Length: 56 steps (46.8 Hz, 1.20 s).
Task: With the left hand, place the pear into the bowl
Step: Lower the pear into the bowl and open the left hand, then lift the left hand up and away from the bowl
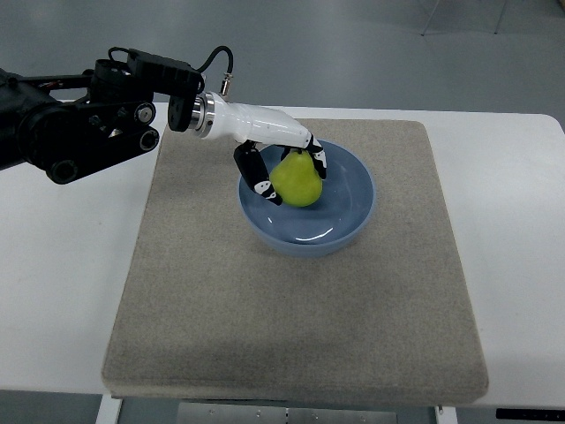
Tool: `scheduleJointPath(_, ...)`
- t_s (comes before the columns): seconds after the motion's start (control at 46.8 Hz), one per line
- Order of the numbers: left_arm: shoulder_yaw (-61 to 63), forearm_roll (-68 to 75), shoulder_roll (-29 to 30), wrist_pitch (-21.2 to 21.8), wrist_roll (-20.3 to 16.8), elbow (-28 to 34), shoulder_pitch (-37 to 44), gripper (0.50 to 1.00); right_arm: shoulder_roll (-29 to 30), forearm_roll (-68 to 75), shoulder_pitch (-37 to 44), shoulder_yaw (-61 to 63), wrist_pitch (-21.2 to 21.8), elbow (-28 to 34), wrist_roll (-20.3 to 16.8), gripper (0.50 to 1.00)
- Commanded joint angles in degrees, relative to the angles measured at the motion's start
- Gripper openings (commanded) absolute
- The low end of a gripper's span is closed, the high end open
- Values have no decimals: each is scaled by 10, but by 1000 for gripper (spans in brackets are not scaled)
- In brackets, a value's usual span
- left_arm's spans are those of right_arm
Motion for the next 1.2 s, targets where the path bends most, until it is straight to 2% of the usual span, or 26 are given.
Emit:
scheduleJointPath(0.0, 0, 0, 0, 1, 0, 1, 1, 500, 0, 0, 0, 0, 0, 0, 0, 924)
scheduleJointPath(0.107, 0, -1, 0, 3, 0, 1, 7, 500, 0, 0, 0, 0, 0, 0, 0, 924)
scheduleJointPath(0.256, 0, -2, 1, 4, 0, 1, 9, 758, 0, 0, 0, 0, 0, 0, 0, 924)
scheduleJointPath(0.278, 0, -2, 1, 4, 0, 1, 9, 771, 0, 1, 0, 0, 0, 0, 0, 924)
scheduleJointPath(0.406, 0, -3, 1, 3, 0, 1, 9, 778, 0, 0, 0, 0, 0, 0, 0, 924)
scheduleJointPath(0.47, 0, -2, 1, 4, 0, 1, 12, 848, 0, 0, 0, 0, 0, 0, 0, 924)
scheduleJointPath(0.598, -1, -4, 1, 4, 0, 1, 17, 887, 0, 0, 0, 0, 0, -1, 0, 924)
scheduleJointPath(0.662, -1, -7, 1, 4, 0, 1, 19, 964, 0, 1, 0, 0, 0, 0, 0, 924)
scheduleJointPath(1.174, -23, -12, 2, 4, 0, 12, 14, 971, 0, 0, 0, 0, 0, 0, 0, 924)
